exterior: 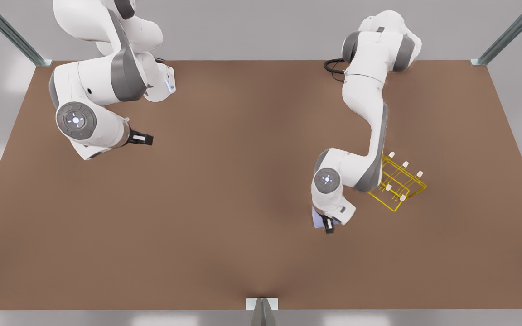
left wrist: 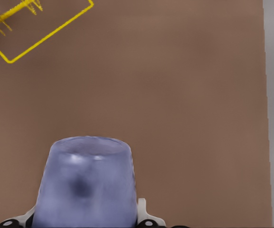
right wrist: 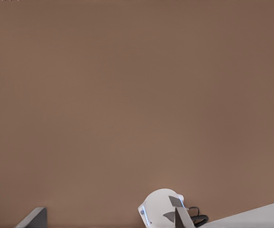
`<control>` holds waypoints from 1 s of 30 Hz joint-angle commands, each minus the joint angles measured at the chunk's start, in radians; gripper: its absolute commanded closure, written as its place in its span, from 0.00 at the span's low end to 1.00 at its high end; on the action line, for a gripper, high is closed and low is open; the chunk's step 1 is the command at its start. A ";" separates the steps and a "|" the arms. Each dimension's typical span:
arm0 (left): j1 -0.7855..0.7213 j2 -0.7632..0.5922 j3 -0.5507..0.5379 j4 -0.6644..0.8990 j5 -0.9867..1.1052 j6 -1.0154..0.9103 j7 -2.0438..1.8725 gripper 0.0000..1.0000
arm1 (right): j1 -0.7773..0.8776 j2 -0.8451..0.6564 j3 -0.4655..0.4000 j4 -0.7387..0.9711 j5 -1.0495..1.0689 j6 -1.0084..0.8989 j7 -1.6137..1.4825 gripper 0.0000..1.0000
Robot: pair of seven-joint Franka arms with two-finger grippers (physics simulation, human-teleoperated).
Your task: Place the cup on the cup holder
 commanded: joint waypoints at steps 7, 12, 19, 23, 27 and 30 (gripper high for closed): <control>-0.567 0.137 0.572 -0.366 0.386 -0.353 0.151 0.23 | 0.006 -0.001 0.003 0.001 -0.012 0.001 0.020 0.00; -0.633 0.140 0.575 -0.493 0.412 -0.348 0.144 0.23 | 0.002 0.000 0.005 0.000 -0.008 0.001 0.024 0.00; -0.569 0.189 0.564 -0.494 0.408 -0.271 0.042 0.23 | 0.001 0.000 0.005 0.001 -0.005 0.003 0.010 0.00; -0.549 0.197 0.541 -0.520 0.403 -0.236 0.001 0.23 | 0.009 -0.001 0.006 0.024 -0.009 0.001 0.012 0.00; -0.557 0.195 0.540 -0.539 0.400 -0.233 -0.002 0.23 | 0.009 -0.001 0.011 0.024 -0.003 0.001 0.027 0.00; -0.574 0.195 0.534 -0.539 0.356 -0.235 -0.013 0.23 | 0.012 0.000 0.011 0.023 -0.002 0.003 0.027 0.00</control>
